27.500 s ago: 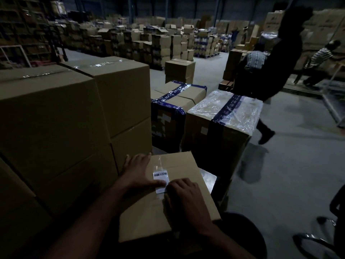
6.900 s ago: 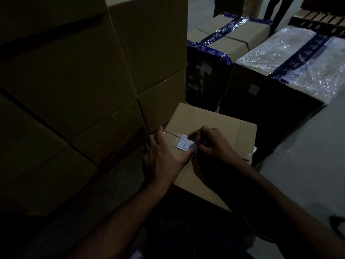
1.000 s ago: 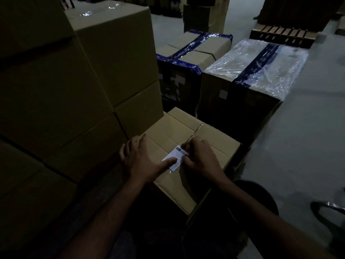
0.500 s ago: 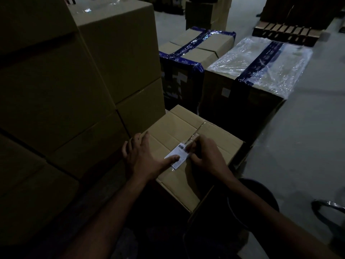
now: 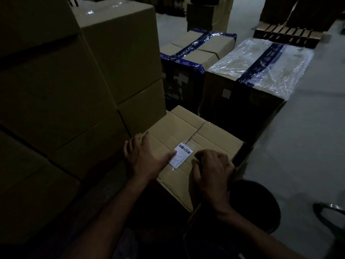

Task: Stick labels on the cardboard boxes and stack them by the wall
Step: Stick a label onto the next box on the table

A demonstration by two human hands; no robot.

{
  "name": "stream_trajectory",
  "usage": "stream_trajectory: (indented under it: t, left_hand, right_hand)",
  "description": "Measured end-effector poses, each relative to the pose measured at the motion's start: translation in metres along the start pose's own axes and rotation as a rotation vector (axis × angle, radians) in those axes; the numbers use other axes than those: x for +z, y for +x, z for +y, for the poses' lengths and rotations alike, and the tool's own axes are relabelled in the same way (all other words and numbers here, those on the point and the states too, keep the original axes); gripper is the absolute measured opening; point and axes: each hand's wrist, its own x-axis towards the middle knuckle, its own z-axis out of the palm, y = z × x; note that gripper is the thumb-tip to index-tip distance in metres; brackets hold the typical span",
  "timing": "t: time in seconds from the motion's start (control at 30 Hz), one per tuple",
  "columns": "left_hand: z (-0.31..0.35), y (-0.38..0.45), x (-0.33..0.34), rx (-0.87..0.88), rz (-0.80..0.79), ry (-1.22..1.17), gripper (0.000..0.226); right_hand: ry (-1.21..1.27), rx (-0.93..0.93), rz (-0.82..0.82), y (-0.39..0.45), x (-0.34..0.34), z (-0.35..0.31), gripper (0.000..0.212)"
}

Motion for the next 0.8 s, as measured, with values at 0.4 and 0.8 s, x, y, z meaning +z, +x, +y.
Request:
stream_trajectory:
  t: [0.4, 0.8]
  left_hand:
    - [-0.016, -0.016, -0.024, -0.21, -0.174, 0.018, 0.115]
    - [0.008, -0.01, -0.006, -0.146, -0.172, -0.113, 0.138]
  right_hand:
    - [0.098, -0.273, -0.313, 0.087, -0.005, 0.033, 0.012]
    - [0.037, -0.237, -0.324, 0.072, 0.006, 0.017, 0.019]
